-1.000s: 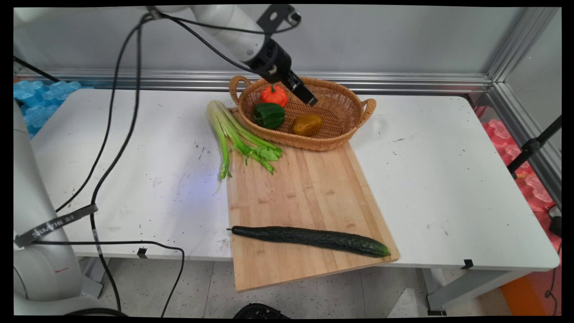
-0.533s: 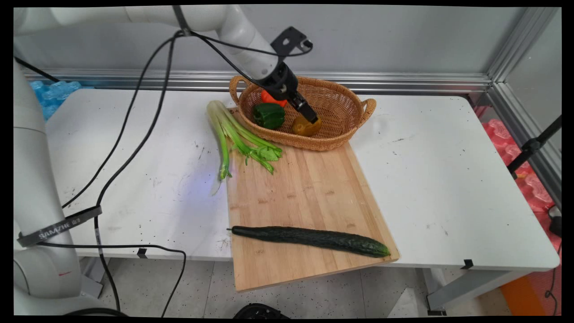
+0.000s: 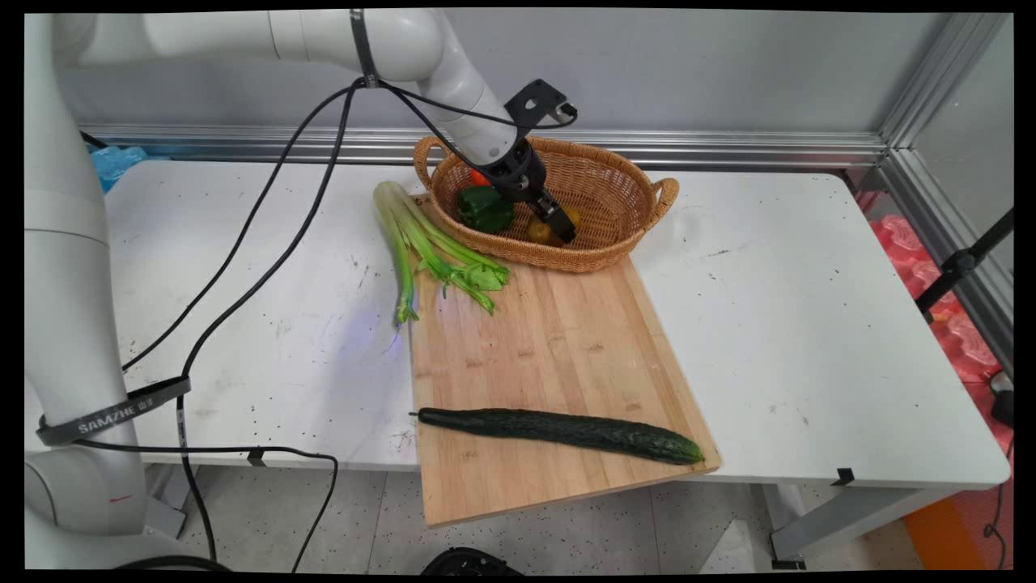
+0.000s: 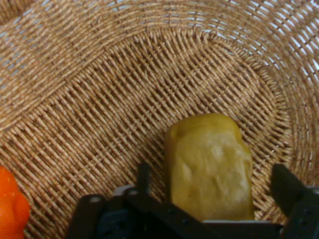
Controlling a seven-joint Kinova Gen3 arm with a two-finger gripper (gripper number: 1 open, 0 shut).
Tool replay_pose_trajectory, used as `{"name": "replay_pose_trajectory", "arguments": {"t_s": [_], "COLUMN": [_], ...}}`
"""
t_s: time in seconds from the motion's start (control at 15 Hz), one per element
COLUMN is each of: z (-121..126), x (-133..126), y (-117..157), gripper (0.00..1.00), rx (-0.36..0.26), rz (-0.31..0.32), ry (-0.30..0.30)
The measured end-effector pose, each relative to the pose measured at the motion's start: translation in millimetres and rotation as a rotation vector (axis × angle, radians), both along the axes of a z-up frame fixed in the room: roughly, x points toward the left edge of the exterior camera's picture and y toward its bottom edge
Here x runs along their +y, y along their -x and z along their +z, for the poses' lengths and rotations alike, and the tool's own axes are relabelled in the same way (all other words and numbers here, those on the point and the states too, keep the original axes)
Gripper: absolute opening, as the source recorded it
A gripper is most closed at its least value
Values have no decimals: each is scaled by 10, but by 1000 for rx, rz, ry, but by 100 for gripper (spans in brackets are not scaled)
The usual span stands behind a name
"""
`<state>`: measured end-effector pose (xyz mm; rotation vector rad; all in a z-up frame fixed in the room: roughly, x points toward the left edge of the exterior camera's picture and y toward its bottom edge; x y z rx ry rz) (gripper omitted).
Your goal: Pick up the potato from the vegetable basket, then place the picked object on the cutting board
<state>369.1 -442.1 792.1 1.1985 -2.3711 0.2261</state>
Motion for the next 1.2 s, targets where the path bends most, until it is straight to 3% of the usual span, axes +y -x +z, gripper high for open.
{"name": "replay_pose_trajectory", "arguments": {"t_s": [0.07, 0.67, 1.2], "z": [-18, 16, 508], "x": [-5, 34, 201], "y": [0, -46, -29], "gripper": [0, 0, 0], "rx": [-3, -46, -52], "rz": [-3, -30, -78], "ry": [-2, 27, 108]}}
